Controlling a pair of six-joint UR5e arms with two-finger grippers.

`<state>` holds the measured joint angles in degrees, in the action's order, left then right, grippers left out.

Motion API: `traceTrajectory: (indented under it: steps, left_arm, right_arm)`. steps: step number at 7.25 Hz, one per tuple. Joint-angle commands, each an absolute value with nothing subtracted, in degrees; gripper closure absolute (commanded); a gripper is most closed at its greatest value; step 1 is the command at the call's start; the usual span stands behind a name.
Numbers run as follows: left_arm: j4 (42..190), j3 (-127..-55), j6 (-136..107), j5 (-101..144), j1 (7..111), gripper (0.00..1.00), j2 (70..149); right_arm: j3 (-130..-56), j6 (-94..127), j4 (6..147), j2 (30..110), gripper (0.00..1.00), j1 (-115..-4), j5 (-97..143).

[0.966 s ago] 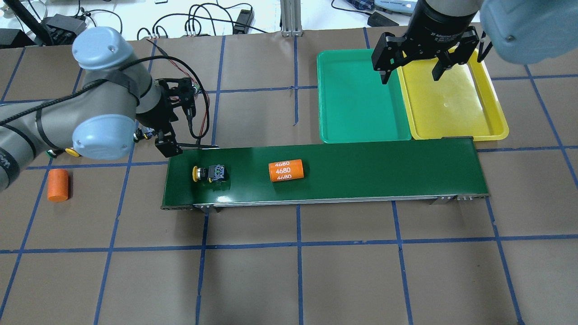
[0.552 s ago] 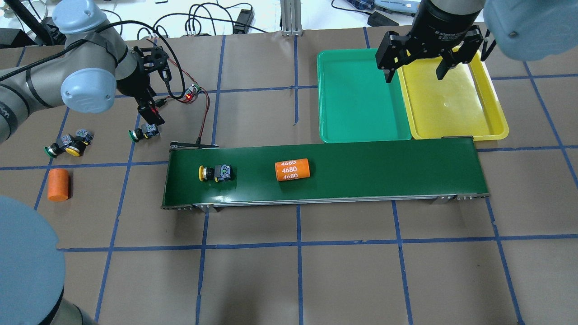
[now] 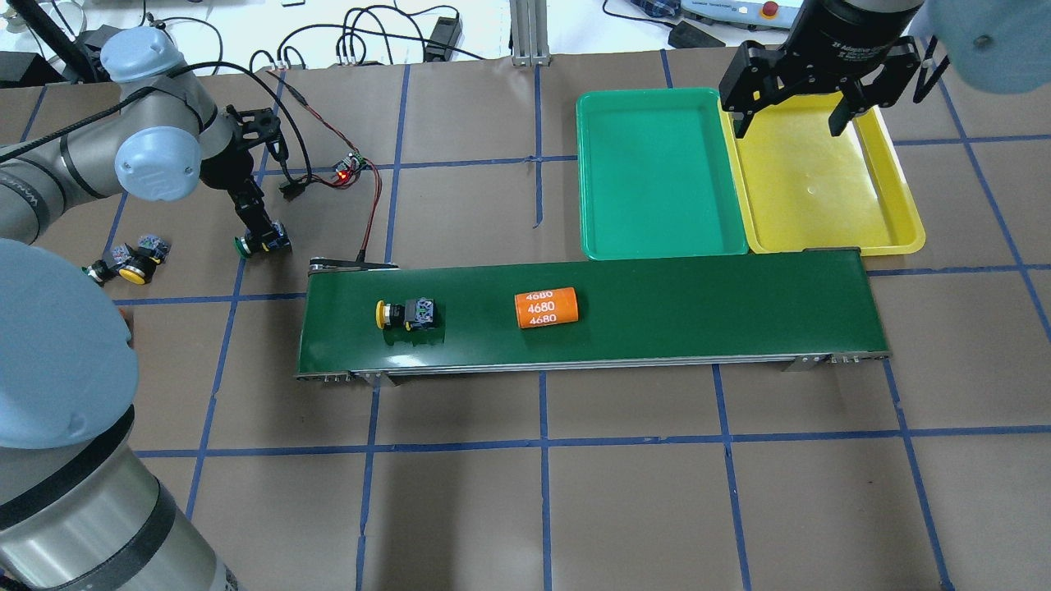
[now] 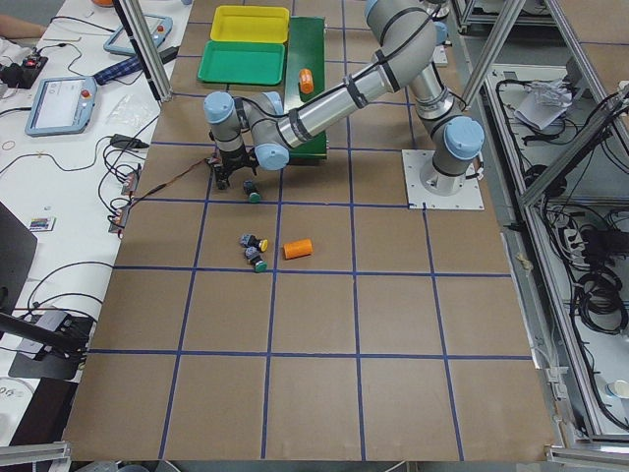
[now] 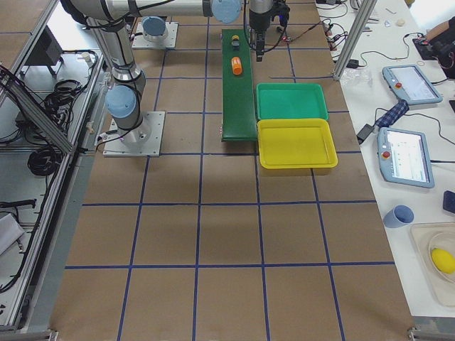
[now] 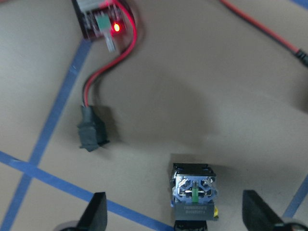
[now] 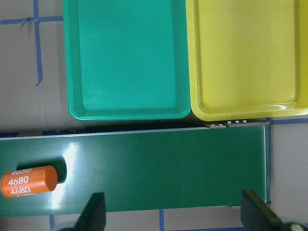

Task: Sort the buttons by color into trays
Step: 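Grasp a yellow-cap button with the left gripper while the right gripper lowers, then place the yellow button on the belt while the right gripper reaches the belt end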

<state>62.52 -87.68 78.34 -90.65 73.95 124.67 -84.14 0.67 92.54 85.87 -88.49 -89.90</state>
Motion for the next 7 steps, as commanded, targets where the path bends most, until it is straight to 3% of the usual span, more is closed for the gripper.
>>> traceTrajectory:
  steps: [1,2,3,4,6,7]
  left_arm:
    - [63.02,-88.85,78.75,-90.7,72.26,0.0,125.85]
    - [62.58,-89.21,78.84,-90.27,72.25,0.2,125.95]
    - [62.58,-89.3,78.23,-90.44,72.77,0.8,125.95]
    - [62.58,-89.3,78.74,-90.27,72.86,0.99,125.77]
    - [63.8,-89.91,79.36,-90.09,73.3,1.0,122.54]
    - [63.81,-94.52,79.89,-90.09,73.3,1.0,119.82]
  right_arm:
    - [-83.67,-0.52,82.35,85.61,0.0,-88.07,-90.26]
    - [-83.85,-1.57,84.79,85.78,0.0,-87.72,-90.09]
    - [-84.54,-0.89,86.82,85.35,0.0,-87.63,-89.3]
    - [-84.55,0.69,87.27,85.69,0.0,-87.89,-89.21]
    - [-84.9,-7.85,87.28,85.43,0.0,-87.98,-89.03]
    - [-85.51,-10.17,87.1,85.43,0.0,-87.8,-88.6]
